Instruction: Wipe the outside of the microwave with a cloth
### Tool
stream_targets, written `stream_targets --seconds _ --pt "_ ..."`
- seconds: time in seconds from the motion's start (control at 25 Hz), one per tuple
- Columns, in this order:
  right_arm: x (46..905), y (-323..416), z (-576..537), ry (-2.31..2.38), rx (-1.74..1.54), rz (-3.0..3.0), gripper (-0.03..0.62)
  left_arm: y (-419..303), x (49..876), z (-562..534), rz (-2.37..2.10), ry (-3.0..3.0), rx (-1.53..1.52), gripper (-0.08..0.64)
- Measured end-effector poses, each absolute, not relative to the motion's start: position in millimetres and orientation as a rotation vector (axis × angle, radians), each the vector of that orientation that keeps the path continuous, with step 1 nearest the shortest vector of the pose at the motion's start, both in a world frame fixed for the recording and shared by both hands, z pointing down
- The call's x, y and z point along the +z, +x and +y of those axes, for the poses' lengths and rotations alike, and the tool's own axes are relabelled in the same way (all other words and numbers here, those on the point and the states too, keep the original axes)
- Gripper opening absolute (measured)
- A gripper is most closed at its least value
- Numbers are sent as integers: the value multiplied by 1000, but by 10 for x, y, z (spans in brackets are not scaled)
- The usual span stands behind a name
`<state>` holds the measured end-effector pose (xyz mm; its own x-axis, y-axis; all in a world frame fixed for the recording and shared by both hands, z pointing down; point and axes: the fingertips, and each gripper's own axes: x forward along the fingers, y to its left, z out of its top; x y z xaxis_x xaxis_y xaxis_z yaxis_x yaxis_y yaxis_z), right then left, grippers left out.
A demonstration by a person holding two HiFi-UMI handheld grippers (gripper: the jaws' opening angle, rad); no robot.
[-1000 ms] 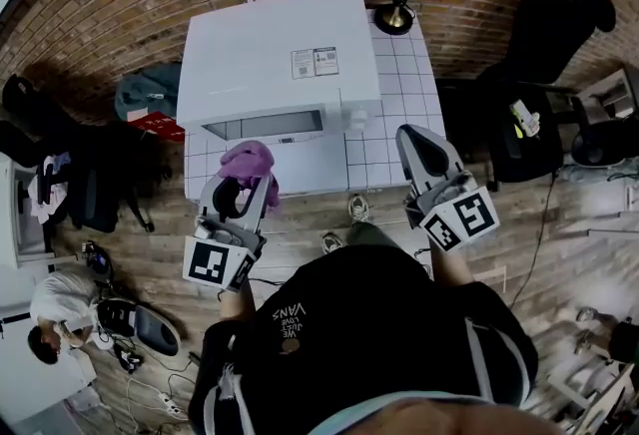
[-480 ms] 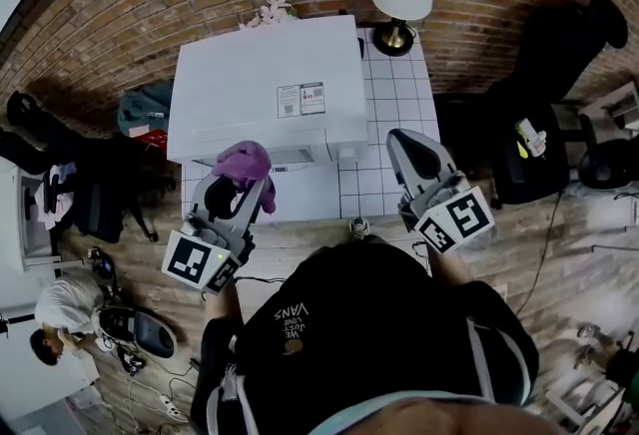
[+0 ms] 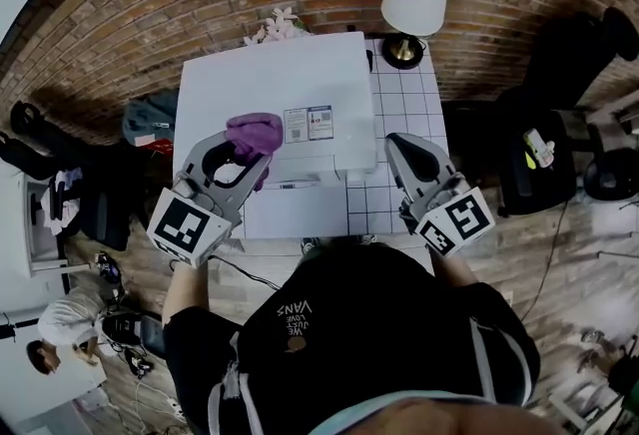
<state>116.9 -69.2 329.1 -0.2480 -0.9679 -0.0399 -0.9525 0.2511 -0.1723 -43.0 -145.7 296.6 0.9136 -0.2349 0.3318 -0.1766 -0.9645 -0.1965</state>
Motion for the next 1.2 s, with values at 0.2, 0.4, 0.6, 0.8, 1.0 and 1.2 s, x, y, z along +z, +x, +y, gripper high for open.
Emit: stream_targets --seconds 0.2,0.4,0.6,0.8,1.0,1.2 --pt "3291 1175 -773 -1889 -187 2291 -2 -82 3016 -1765 77 -2773 -661 141" --pt "3320 1246 -765 -1945 -197 2227 -2 380 3100 -2037 -62 -2703 -741 141" --pt "3342 1353 -713 -1985 -209 2166 -2 851 3239 -2168 -170 -2609 -826 141" --pt "3380 1458 -652 -2008 -226 2124 -2 1206 3503 -2273 -257 -2521 -979 141" --pt "3409 1539 -560 -2026 -239 2089 -2 1441 3824 -2504 -293 -2355 -1157 141" --pt "3453 1588 -471 -2046 -263 2060 -2 1589 3984 -2631 -327 -2222 -1293 141"
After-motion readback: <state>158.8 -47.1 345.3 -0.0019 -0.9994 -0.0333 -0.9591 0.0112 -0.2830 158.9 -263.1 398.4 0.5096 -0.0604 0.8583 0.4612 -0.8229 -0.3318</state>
